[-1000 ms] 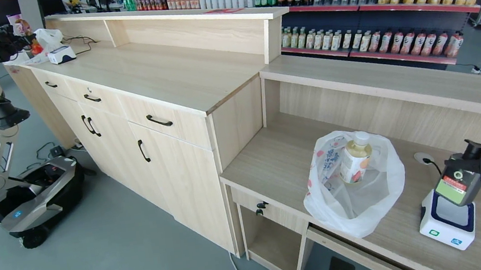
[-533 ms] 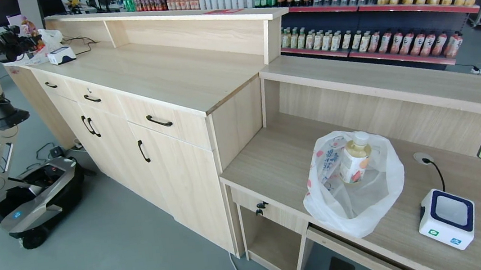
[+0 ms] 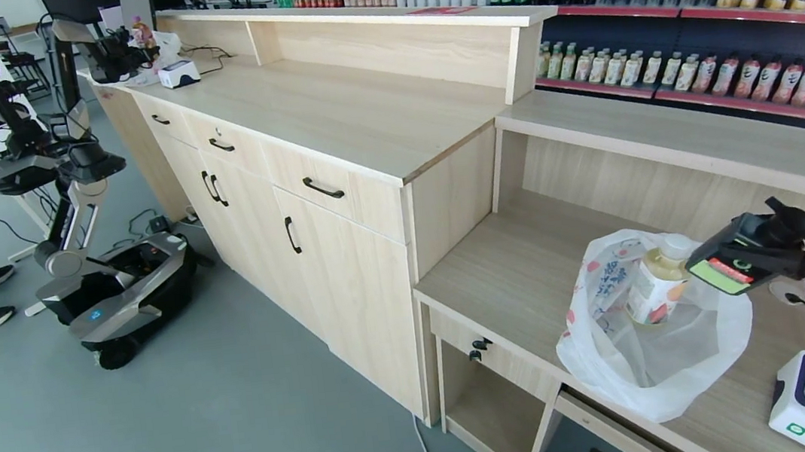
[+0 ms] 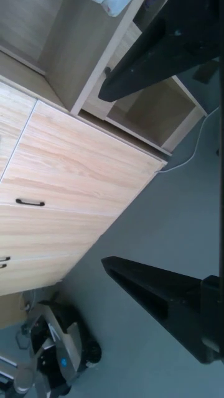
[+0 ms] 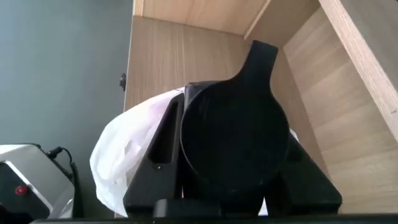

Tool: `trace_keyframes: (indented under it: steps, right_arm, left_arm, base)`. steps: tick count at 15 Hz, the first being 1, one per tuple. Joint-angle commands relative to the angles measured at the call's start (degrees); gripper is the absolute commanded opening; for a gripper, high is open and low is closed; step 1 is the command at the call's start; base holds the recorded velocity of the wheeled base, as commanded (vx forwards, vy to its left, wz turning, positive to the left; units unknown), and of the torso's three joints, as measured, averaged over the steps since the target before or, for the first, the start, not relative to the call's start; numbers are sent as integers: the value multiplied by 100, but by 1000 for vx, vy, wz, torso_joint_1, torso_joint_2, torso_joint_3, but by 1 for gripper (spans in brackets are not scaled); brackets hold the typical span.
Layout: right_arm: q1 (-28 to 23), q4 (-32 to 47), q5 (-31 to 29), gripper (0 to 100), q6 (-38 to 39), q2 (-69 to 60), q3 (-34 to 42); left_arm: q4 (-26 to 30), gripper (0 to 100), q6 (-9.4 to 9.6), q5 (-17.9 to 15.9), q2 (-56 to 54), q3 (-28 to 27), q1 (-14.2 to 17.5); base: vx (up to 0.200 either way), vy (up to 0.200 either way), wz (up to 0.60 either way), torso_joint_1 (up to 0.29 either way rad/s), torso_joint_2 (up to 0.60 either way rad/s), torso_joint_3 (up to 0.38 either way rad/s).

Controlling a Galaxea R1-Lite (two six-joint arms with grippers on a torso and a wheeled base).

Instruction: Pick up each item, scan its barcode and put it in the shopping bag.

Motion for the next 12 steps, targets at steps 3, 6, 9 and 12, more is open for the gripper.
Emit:
trace_keyframes:
  steps: [3, 6, 9, 12]
  right_arm:
    - [163, -20, 69, 0, -31, 1377, 16]
    - [172, -292, 77, 0, -57, 2273, -2]
    - [199, -609, 86, 0, -57, 2757, -72]
    - [295, -873, 95, 0, -39, 3073, -301]
  left_arm:
    - [-1, 100, -3, 1, -2, 0, -1]
    - [-1, 100, -3, 10, -2, 0, -1]
    - [-1, 100, -3, 10, -2, 0, -1]
    - [-1, 100, -3, 10, -2, 0, -1]
  base:
    - [0, 0, 0, 0, 0, 0]
    - [0, 0, 0, 0, 0, 0]
    - [0, 0, 0, 0, 0, 0]
    - [0, 0, 0, 0, 0, 0]
